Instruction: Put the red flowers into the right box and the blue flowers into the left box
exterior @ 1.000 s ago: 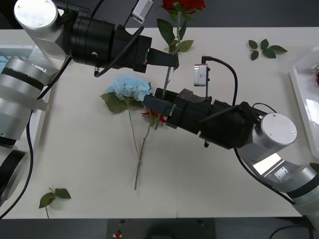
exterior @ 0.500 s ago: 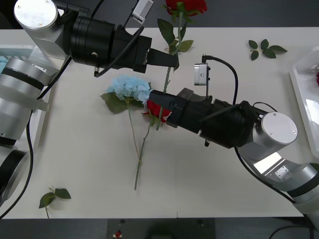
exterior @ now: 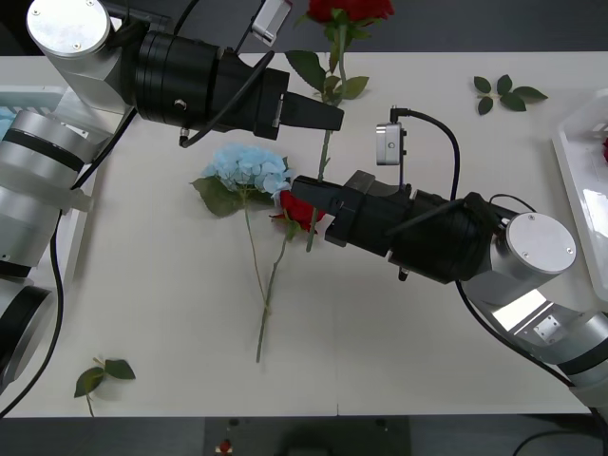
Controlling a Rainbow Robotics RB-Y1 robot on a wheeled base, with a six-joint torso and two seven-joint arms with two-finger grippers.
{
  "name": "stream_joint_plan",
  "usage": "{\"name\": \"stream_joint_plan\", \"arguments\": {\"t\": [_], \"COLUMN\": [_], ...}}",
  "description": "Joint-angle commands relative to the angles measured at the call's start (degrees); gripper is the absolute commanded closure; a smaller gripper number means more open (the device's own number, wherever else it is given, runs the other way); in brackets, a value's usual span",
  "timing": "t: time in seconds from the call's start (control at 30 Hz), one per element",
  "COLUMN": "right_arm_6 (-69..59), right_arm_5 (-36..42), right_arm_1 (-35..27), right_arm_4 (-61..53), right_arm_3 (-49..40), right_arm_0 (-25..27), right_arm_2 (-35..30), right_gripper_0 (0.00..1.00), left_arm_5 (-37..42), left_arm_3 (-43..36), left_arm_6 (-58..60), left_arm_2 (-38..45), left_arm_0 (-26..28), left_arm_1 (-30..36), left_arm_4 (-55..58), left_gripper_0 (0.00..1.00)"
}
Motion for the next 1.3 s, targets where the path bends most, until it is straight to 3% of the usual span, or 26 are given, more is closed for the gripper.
{"name": "stream_joint_plan", "arguments": {"t": [0.03, 0.47, 0.63, 0.67, 0.93, 1.17, 1.3], "right_arm_6": [1.45, 1.36, 0.30, -0.22, -9.89, -21.23, -29.67], "right_arm_5": [-0.18, -1.68, -4.05, -4.67, -4.49, 2.10, 10.98], "right_arm_1": [-1.87, -4.68, -10.48, -13.29, -27.27, -33.60, -34.39], "right_arm_4": [-1.23, -2.81, -2.81, -2.81, -0.43, 9.23, 22.42], "right_arm_3": [-1.28, -1.37, -1.28, -1.28, -1.28, 4.69, 8.47], "right_arm_0": [-0.60, -0.60, -0.60, -0.60, -0.69, -0.69, -1.83], "right_arm_2": [-0.37, -0.37, -0.63, -0.63, -1.42, -6.26, -11.62], "right_gripper_0": [1.00, 1.00, 1.00, 1.00, 1.00, 1.00, 1.00], "left_arm_5": [0.03, 0.03, 0.03, -0.06, -0.67, 2.05, 3.02], "left_arm_3": [-1.69, -1.69, -1.69, -1.25, -1.51, -2.39, -5.55], "left_arm_6": [-1.97, -1.97, -1.97, -2.06, -1.27, 8.05, 17.10], "left_arm_2": [0.46, 0.46, 0.46, 0.37, 0.72, 0.63, 0.72], "left_arm_0": [-2.25, -2.25, -2.25, -0.23, 0.04, 0.12, 0.12], "left_arm_1": [0.19, 0.19, 0.19, -0.60, 2.47, 7.57, 9.33], "left_arm_4": [0.47, 0.47, 0.47, 0.91, 3.89, -5.33, -15.35], "left_gripper_0": [0.00, 0.00, 0.00, 0.00, 0.00, 0.00, 0.00]}}
